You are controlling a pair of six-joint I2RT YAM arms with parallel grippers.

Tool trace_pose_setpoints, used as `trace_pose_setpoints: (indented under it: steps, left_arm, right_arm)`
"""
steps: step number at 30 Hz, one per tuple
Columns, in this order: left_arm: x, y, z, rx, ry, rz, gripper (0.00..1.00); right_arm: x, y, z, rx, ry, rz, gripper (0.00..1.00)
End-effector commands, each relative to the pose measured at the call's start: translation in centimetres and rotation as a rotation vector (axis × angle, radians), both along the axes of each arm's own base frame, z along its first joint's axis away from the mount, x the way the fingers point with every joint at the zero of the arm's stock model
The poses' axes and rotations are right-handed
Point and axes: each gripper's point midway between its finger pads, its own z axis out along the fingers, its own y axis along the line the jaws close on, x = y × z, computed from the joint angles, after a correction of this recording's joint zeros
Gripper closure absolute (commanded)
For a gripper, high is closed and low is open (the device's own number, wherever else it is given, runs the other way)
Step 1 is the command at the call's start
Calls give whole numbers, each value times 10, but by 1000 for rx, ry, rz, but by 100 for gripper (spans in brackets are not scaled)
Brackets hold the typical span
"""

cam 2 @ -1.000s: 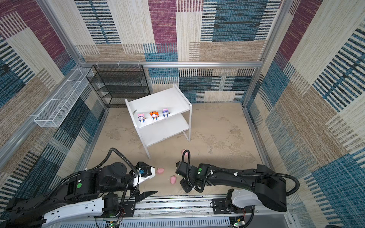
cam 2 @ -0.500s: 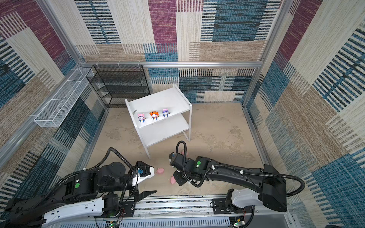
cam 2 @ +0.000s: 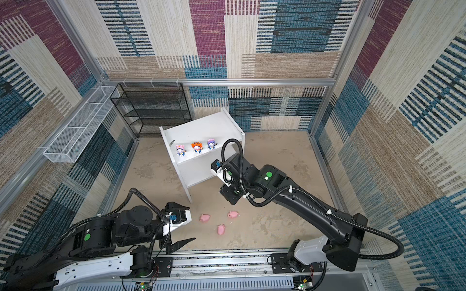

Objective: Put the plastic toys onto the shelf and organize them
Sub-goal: 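Lift the teal figure with the right gripper and carry it over the top shelf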

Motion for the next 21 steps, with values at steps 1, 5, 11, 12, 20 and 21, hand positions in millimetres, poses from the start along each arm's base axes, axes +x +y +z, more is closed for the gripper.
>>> trace_pose_setpoints:
  steps: [1, 5, 11, 12, 20, 21]
  left_arm:
    - [4, 0, 1, 15, -33, 2, 1]
    - [5, -3, 0, 18, -24, -1, 1]
    - [6, -7, 0, 14, -21, -9, 1]
    - [7, -8, 0, 13, -22, -10, 1]
    - [10, -10, -4, 11, -6, -8, 1]
    - [10, -10, -4, 8, -4, -8, 1]
  right_arm:
    - [13, -14, 28, -37, -103, 51, 83]
    - [34, -22, 69, -6, -223, 60, 83]
    - [62, -27, 101, 6, -336, 78, 83]
    - [67, -28, 104, 6, -346, 73, 83]
    - [107, -31, 120, 14, -418, 43, 83]
    - [110, -31, 123, 20, -426, 43, 83]
